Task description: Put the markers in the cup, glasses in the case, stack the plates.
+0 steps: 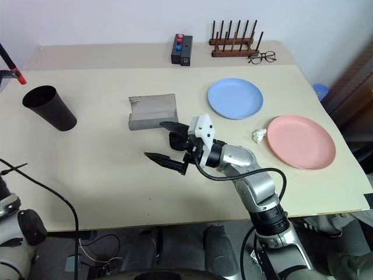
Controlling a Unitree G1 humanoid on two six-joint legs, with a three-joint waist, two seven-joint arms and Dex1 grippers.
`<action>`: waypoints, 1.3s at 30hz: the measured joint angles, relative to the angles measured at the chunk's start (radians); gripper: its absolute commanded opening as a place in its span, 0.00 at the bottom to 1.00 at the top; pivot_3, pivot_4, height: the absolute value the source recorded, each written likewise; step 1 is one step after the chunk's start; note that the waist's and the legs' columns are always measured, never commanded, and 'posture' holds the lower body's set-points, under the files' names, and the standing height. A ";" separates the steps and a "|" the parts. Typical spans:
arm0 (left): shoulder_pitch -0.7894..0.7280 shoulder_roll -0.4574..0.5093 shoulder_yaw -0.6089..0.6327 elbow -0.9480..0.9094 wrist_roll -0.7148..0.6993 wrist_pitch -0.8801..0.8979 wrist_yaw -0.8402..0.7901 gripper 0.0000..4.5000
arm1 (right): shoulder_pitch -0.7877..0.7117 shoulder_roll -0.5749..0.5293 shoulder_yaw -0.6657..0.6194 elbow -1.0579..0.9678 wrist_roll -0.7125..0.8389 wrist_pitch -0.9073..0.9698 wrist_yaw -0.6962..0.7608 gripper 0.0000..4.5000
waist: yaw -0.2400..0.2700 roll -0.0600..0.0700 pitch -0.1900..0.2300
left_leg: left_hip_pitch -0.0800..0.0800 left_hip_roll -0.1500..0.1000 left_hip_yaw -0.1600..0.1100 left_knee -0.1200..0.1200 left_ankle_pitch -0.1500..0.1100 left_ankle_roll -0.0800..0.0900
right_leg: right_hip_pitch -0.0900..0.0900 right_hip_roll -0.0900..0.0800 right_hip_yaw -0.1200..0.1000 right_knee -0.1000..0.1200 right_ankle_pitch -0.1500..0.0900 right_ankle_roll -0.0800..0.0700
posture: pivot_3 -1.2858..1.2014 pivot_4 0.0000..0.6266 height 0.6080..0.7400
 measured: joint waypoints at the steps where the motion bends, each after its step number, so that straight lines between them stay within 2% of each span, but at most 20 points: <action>1: -0.008 -0.006 -0.012 0.054 0.038 -0.038 0.036 0.01 | 0.000 0.008 0.000 0.003 -0.002 -0.003 -0.005 1.00 | 0.000 0.000 0.000 | 0.000 0.000 0.000 0.000 0.000 0.000 | 0.000 0.000 0.000 0.000 0.000 0.000 | 0.52 0.24 1.00; 5: -0.020 -0.035 -0.057 0.213 0.135 -0.216 0.129 0.01 | 0.001 0.024 0.001 0.010 -0.010 -0.005 -0.027 1.00 | 0.003 0.000 0.000 | -0.001 0.000 0.000 0.000 0.000 0.000 | 0.000 0.000 0.000 -0.001 0.000 0.000 | 0.52 0.24 1.00; 11: -0.064 -0.069 -0.083 0.371 0.156 -0.388 0.168 0.01 | 0.010 0.033 0.000 0.010 -0.013 -0.004 -0.054 1.00 | 0.008 0.000 0.000 | -0.001 0.000 0.000 0.000 0.000 0.000 | 0.000 0.000 0.000 0.000 0.000 0.000 | 0.52 0.24 1.00; 16: -0.116 -0.078 -0.110 0.496 0.154 -0.493 0.142 0.01 | 0.013 0.039 0.000 0.010 -0.013 -0.006 -0.061 1.00 | 0.008 0.000 0.000 | -0.001 0.000 0.000 0.001 0.000 -0.001 | 0.000 0.000 0.000 0.001 0.000 0.000 | 0.52 0.24 1.00; 23: -0.126 -0.078 -0.131 0.578 0.151 -0.539 0.116 0.01 | 0.018 0.044 -0.001 0.010 -0.013 -0.012 -0.062 1.00 | 0.003 0.000 0.000 | -0.001 0.000 0.000 0.000 0.000 -0.001 | -0.001 0.000 0.000 0.003 0.000 0.001 | 0.52 0.24 1.00; 26: -0.126 -0.085 -0.131 0.581 0.143 -0.540 0.110 0.25 | 0.020 0.045 -0.001 0.010 -0.013 -0.012 -0.063 1.00 | 0.003 0.000 0.000 | -0.001 0.000 0.000 0.001 0.000 -0.001 | -0.001 0.000 0.000 0.004 0.000 0.001 | 0.52 0.24 1.00; 30: -0.125 -0.094 -0.131 0.581 0.141 -0.542 0.128 0.68 | 0.020 0.046 -0.001 0.010 -0.013 -0.012 -0.063 1.00 | 0.003 0.000 0.000 | -0.001 0.000 0.000 0.001 0.001 -0.001 | -0.001 0.000 0.000 0.005 0.000 0.001 | 0.52 0.24 1.00; 39: -0.106 -0.127 -0.124 0.528 0.079 -0.507 0.124 0.68 | 0.020 0.042 -0.001 0.009 -0.008 -0.010 -0.062 1.00 | 0.003 0.000 0.000 | -0.001 0.000 0.000 0.001 0.001 -0.001 | -0.001 0.000 0.000 0.005 0.000 0.001 | 0.52 0.24 1.00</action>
